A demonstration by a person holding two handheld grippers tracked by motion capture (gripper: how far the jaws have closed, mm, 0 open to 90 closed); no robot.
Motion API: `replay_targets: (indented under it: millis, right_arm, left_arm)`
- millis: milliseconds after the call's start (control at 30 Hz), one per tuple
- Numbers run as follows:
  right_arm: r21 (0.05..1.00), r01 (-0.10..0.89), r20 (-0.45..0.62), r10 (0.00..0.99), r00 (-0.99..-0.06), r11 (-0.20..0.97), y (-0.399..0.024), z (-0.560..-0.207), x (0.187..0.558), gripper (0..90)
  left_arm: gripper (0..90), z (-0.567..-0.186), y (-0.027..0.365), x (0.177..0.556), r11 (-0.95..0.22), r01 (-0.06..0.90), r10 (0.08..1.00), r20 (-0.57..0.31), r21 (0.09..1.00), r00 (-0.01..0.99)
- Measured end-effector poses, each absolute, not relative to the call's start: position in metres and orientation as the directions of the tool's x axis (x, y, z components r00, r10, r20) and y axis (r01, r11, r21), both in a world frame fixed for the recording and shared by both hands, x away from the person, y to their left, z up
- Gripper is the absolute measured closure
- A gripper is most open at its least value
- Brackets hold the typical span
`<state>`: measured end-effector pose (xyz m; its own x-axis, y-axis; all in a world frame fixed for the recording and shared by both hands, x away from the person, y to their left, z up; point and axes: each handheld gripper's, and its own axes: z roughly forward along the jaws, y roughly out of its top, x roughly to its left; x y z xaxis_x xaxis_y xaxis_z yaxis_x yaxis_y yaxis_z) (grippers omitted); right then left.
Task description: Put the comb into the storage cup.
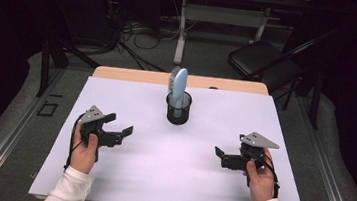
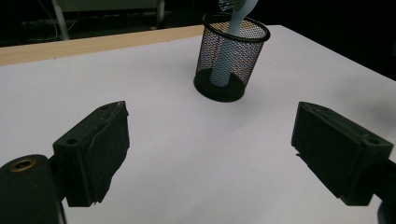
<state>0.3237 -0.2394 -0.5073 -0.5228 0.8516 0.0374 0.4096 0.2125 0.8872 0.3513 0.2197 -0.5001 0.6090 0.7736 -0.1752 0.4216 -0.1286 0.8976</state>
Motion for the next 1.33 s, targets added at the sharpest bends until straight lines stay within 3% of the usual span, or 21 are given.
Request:
replay_targets:
  millis: [1333]
  right_arm:
    - [0.885,0.419,0.047,0.856,-0.515,0.204,-0.2402,-0.5118,0.3249,0.0]
  left_arm:
    - [11.9,-0.5078,0.2154,0.3515,-0.13,0.421,0.786,-0.166,0.898,0.596]
